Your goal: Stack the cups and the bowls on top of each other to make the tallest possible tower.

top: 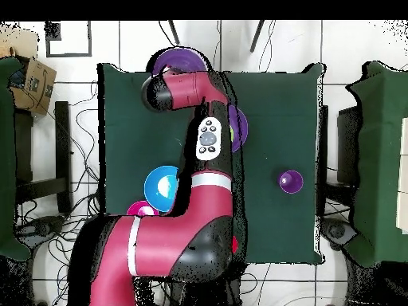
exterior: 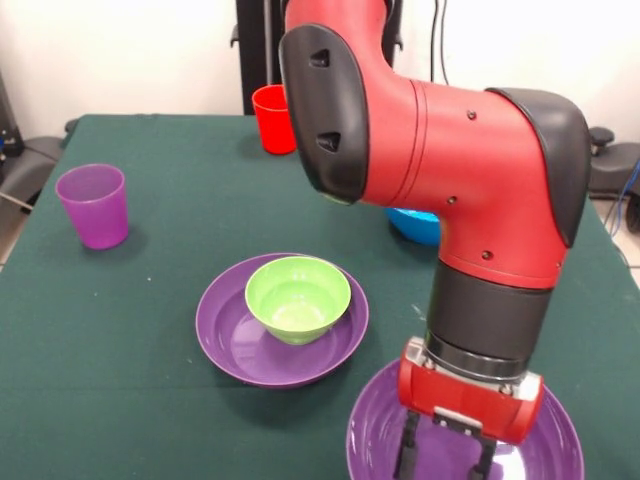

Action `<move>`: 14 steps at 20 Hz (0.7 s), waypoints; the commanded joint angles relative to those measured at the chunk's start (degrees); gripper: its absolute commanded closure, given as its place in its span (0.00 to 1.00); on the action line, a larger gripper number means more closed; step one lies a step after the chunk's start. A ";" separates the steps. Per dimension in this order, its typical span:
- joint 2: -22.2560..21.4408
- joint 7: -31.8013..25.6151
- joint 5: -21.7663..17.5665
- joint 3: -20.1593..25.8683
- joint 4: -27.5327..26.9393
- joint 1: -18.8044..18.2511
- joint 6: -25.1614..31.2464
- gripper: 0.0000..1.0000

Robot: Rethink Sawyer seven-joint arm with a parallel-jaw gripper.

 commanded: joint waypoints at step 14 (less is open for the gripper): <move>10.47 -2.37 2.41 4.48 -14.27 2.17 14.22 0.00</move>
